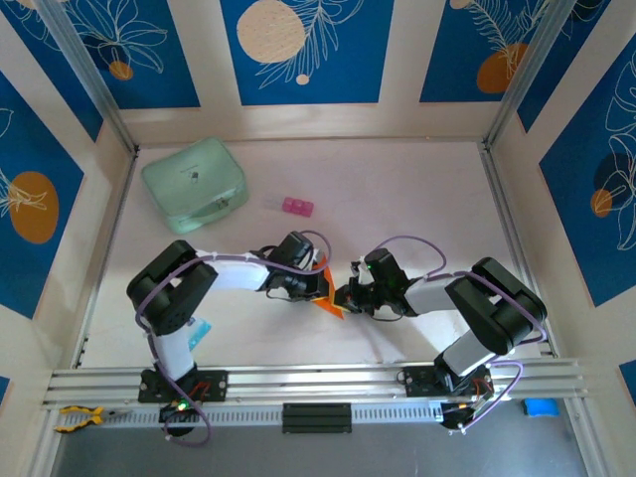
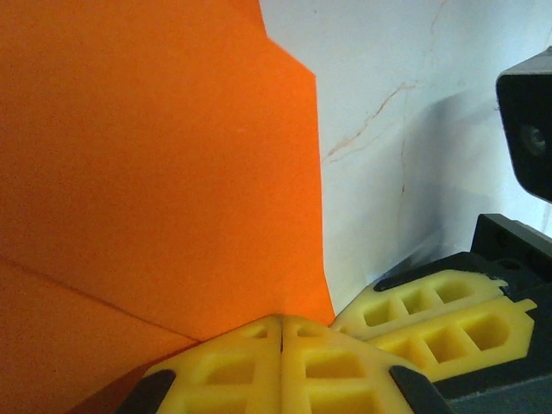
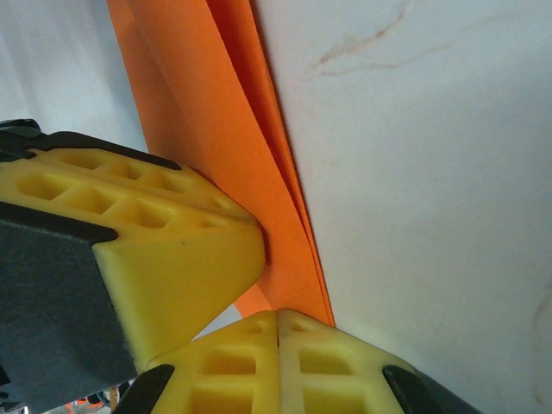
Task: Fold a paper plane with a square sheet of paper (pick it up from the middle)
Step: Fourth fold the wing at the center of the table.
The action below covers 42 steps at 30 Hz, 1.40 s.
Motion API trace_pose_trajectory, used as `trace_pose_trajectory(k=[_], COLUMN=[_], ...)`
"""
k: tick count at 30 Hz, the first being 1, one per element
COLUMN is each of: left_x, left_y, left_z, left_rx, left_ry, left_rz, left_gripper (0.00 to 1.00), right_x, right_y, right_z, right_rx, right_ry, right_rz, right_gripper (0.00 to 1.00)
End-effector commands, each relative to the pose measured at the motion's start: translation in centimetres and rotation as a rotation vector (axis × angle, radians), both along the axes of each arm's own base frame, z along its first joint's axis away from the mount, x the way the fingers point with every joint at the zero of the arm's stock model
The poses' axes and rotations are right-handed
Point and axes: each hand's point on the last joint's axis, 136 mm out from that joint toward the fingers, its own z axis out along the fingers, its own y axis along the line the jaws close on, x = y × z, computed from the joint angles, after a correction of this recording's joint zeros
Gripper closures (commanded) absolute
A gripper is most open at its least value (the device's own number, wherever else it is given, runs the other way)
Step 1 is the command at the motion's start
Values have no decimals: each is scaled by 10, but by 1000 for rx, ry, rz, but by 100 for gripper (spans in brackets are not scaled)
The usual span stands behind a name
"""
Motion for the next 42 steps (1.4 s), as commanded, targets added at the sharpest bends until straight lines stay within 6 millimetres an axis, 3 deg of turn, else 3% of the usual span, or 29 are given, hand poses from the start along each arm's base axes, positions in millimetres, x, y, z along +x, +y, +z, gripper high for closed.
trace_pose_trajectory(k=[1, 13, 17, 27, 33, 37, 42], left_x=[3, 45, 51, 35, 35, 34, 37], left_y=[19, 28, 26, 33, 32, 32, 31], left_z=[-15, 2, 4, -6, -6, -6, 1], left_rx=[115, 63, 41, 41, 38, 39, 28], left_ry=[-10, -44, -38, 3, 5, 5, -14], left_rz=[10, 89, 87, 78, 76, 75, 70], left_gripper=[92, 91, 91, 91, 91, 91, 91], right_x=[-52, -54, -52, -10, 14, 21, 6], right_y=[-37, -39, -38, -12, 16, 29, 20], right_z=[-50, -50, -48, 8, 23, 14, -21], right_rx=[-183, -185, -176, -120, -74, -91, -144], right_ry=[224, 220, 216, 58, 32, 51, 141], right_rz=[-2, 7, 9, 28, 70, 86, 78], right_gripper=[100, 100, 100, 100, 100, 100, 100])
